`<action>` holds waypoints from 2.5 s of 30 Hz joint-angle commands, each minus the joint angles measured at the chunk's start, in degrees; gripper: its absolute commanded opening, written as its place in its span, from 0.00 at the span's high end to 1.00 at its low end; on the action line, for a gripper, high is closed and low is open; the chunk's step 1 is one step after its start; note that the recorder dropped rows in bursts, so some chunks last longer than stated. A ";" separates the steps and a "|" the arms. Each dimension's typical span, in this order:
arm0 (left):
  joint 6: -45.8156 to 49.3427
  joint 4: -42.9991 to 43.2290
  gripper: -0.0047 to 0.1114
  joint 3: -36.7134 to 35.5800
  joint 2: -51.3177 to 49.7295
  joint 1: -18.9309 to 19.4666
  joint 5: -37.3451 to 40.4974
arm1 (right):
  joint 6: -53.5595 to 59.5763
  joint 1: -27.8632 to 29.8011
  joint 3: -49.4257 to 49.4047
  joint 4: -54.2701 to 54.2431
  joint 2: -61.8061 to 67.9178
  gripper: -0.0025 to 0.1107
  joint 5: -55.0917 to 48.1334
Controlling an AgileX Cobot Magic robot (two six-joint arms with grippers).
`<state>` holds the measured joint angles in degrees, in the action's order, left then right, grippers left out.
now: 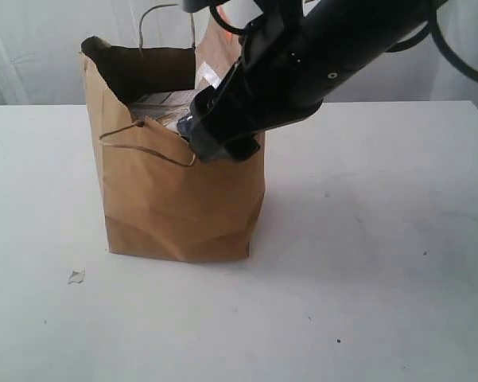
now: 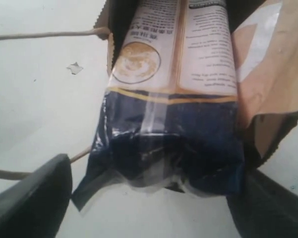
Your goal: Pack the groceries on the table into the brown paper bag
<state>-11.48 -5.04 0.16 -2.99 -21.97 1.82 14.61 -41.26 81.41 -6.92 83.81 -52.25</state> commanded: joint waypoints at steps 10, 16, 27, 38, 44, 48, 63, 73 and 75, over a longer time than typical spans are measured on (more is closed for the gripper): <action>-0.08 -0.40 0.96 -0.16 0.31 0.01 -0.19 | 1.73 0.30 -0.20 -2.19 -0.62 0.30 -0.47; -0.08 -0.40 0.96 -0.16 0.31 0.01 -0.19 | 3.14 0.20 -0.20 -3.98 -0.62 0.30 -0.59; -0.08 -0.40 0.96 -0.16 0.31 0.01 -0.19 | 3.14 0.20 1.08 -1.47 -0.62 0.30 0.42; -0.08 -0.40 0.96 -0.16 0.31 0.01 -0.19 | 3.14 0.20 2.50 -0.79 -0.62 0.30 0.48; -0.08 -0.40 0.96 -0.16 0.31 0.01 -0.19 | 3.14 0.20 2.50 -0.50 -0.62 0.30 1.24; -0.08 -0.40 0.96 -0.16 0.31 0.01 -0.19 | 3.14 0.20 2.50 0.29 -0.77 0.30 2.70; -0.08 -0.40 0.96 -0.16 0.31 0.01 -0.19 | 2.92 0.20 2.60 1.58 -0.83 0.30 5.13; -0.08 -0.40 0.96 -0.16 0.31 0.01 -0.19 | 2.92 0.20 2.60 2.07 -2.52 0.31 12.20; -0.08 -0.40 0.96 -0.16 0.31 0.01 -0.19 | 2.92 0.20 2.60 2.32 -2.53 0.31 12.10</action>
<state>-11.48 -5.04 0.16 -2.99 -21.97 1.82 17.10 -41.26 83.78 -5.29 81.82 -40.91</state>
